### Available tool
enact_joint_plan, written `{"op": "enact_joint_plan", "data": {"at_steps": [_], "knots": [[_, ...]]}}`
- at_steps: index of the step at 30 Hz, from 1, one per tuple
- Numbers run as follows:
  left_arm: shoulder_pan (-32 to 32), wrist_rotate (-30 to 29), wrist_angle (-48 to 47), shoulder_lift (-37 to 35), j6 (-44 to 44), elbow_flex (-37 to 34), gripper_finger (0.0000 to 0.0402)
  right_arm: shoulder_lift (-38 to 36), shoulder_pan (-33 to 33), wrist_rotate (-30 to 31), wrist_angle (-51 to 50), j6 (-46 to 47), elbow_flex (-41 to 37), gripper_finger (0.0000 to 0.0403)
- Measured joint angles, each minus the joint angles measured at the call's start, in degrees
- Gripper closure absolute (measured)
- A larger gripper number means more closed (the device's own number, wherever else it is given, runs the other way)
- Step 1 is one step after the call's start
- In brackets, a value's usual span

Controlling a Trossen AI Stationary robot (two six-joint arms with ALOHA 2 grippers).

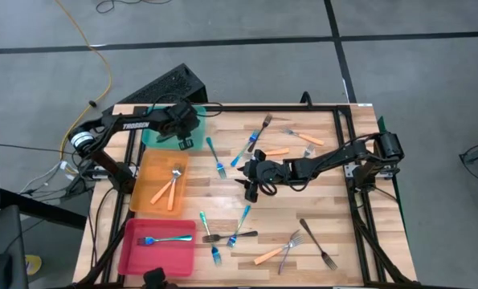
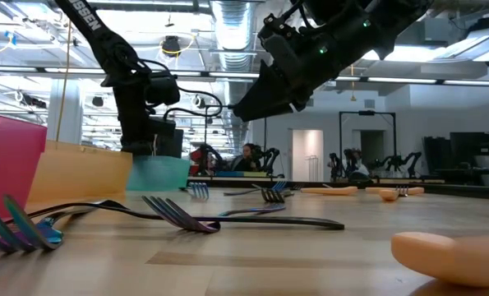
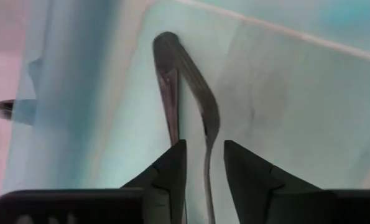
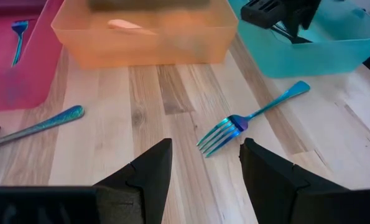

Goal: Sort silverware by color (type)
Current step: Put the blue fork into the pink bin

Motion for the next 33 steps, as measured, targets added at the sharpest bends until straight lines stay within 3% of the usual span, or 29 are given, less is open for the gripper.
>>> {"op": "enact_joint_plan", "data": {"at_steps": [7, 12, 15, 19, 22, 25, 29, 33], "knots": [[0.0, -0.3, -5.2, -1.7, -2.6, 7.0, 0.0287, 0.0, -0.1, 0.0, 0.0, 0.1, 0.0, 0.0193], [-0.6, 2.0, -17.0, -3.0, -6.4, 15.2, 0.0287, -0.2, -0.1, 0.1, 0.2, 2.7, 0.0, 0.0193], [-2.1, 7.5, -24.4, -4.5, -9.7, 20.3, 0.0287, -0.2, -0.1, 0.1, 0.2, 3.2, 0.0, 0.0193], [-5.4, 17.7, -27.1, -9.3, -14.0, 24.0, 0.0287, -0.2, -0.1, 0.1, 0.1, 3.2, 0.0, 0.0193], [-9.2, 24.6, -25.6, -14.8, -17.6, 24.3, 0.0287, -0.2, -0.1, 0.1, 0.3, 3.1, 0.0, 0.0193], [-14.6, 27.5, -23.3, -20.1, -22.0, 24.3, 0.0287, -0.2, -0.4, 0.1, 1.7, 3.1, 0.0, 0.0193], [-24.0, 26.3, -19.0, -25.1, -25.5, 24.3, 0.0287, 1.2, -1.2, 0.1, 6.7, 3.1, 0.0, 0.0193], [-33.2, 20.4, -14.5, -27.3, -27.6, 24.3, 0.0287, 4.4, -2.5, 0.3, 12.1, 4.0, 0.1, 0.0193]]}}
